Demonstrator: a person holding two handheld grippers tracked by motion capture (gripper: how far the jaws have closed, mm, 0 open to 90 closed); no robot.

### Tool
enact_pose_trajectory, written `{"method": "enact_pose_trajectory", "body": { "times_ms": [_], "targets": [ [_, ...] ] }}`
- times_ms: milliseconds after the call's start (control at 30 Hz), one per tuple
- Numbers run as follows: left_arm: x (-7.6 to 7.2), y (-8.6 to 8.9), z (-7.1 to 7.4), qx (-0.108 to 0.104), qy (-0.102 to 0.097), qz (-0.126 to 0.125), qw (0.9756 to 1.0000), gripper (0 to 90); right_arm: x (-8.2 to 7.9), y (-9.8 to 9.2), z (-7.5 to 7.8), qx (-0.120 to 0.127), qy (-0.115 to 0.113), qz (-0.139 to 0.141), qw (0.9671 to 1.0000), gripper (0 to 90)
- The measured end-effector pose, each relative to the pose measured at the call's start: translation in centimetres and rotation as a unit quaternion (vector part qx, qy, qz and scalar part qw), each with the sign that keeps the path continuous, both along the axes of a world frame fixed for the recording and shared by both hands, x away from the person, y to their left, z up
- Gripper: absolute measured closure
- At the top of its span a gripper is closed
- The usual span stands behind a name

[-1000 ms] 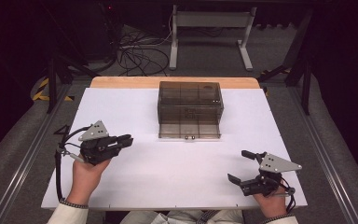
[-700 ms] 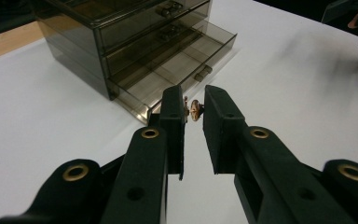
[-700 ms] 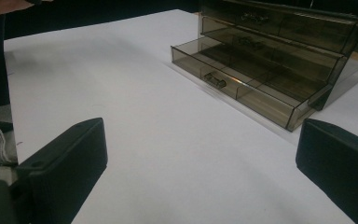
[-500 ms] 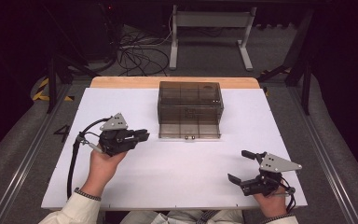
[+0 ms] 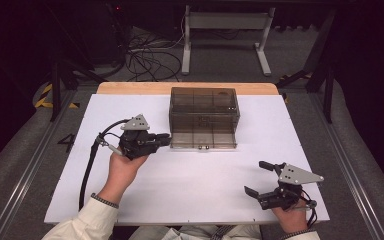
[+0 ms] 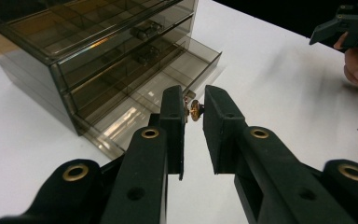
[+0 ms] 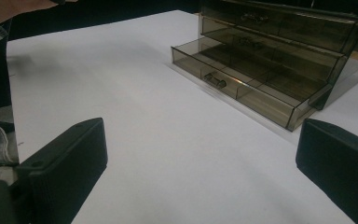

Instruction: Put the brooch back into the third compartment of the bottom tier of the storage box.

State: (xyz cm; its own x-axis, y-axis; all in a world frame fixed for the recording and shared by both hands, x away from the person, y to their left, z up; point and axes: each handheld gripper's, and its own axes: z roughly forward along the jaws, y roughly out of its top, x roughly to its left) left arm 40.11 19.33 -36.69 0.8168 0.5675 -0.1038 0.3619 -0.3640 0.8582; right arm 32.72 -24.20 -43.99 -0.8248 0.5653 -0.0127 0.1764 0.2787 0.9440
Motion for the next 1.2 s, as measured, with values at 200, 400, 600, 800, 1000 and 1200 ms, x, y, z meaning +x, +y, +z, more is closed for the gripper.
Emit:
{"method": "enact_pose_trajectory", "body": {
  "times_ms": [200, 400, 600, 800, 1000, 1200],
  "targets": [
    [0.7, -1.5, 0.2, 0.002, 0.000, -0.008, 1.0000, 78.7, 0.0, -0.1, 0.0, 0.000, 0.000, 0.000, 1.0000, 2.5],
    [1.5, -3.3, 0.3, 0.005, 0.000, -0.017, 0.9998, 78.7, 0.0, -0.1, 0.0, 0.000, 0.000, 0.001, 1.0000, 2.6],
    [2.5, -4.7, 0.1, -0.001, 0.007, -0.022, 0.9997, 78.7, 0.0, -0.1, 0.0, 0.001, -0.001, 0.003, 1.0000, 2.6],
    [3.3, -6.2, -0.1, 0.005, 0.008, -0.025, 0.9996, 78.7, -0.1, -0.2, 0.0, 0.002, -0.001, 0.004, 1.0000, 2.6],
    [4.1, -7.4, -0.4, 0.006, 0.012, -0.028, 0.9995, 78.7, -0.1, -0.2, 0.1, 0.002, -0.002, 0.005, 1.0000, 2.6],
    [4.7, -9.1, -0.9, 0.012, 0.007, -0.034, 0.9993, 78.7, -0.1, -0.3, 0.0, 0.002, -0.002, 0.006, 1.0000, 2.6]
  ]
}}
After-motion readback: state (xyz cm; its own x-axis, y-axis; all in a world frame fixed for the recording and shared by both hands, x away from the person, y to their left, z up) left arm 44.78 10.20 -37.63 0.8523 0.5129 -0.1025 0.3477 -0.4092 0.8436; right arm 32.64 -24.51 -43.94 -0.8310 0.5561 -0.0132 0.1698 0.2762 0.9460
